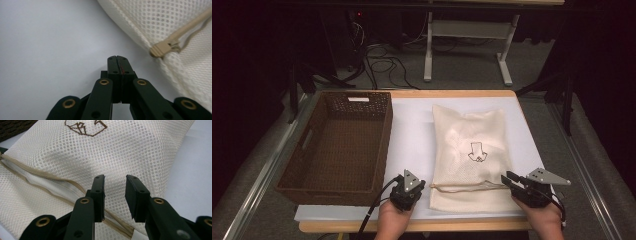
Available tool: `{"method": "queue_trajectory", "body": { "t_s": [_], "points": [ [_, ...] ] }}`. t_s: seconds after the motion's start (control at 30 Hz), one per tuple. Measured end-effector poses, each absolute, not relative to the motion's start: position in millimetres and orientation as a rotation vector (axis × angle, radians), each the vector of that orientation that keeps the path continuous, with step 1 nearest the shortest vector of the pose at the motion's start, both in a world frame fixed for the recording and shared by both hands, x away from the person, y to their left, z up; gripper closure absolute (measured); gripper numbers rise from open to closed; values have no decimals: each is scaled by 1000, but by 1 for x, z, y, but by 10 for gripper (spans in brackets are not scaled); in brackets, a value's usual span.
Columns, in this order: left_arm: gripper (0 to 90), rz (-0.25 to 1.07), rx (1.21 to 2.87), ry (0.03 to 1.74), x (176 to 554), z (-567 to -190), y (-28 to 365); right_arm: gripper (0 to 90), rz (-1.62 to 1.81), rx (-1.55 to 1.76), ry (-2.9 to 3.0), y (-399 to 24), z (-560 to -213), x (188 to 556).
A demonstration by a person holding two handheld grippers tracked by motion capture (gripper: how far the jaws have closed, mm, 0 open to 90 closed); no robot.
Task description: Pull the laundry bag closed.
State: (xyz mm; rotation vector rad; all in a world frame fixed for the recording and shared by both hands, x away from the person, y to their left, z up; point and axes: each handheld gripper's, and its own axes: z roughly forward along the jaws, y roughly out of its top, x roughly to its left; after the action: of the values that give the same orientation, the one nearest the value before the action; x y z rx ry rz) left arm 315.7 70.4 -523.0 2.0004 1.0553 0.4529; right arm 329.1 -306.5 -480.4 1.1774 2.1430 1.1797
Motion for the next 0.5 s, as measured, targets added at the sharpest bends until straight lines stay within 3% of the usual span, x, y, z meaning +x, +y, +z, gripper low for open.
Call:
{"method": "queue_trajectory", "body": {
  "t_s": [0.5],
  "points": [
    [893, 589, 1938, 874, 297, -498, 50, 702, 1183, 1145, 2156, -305, -481, 327]
  ]
}}
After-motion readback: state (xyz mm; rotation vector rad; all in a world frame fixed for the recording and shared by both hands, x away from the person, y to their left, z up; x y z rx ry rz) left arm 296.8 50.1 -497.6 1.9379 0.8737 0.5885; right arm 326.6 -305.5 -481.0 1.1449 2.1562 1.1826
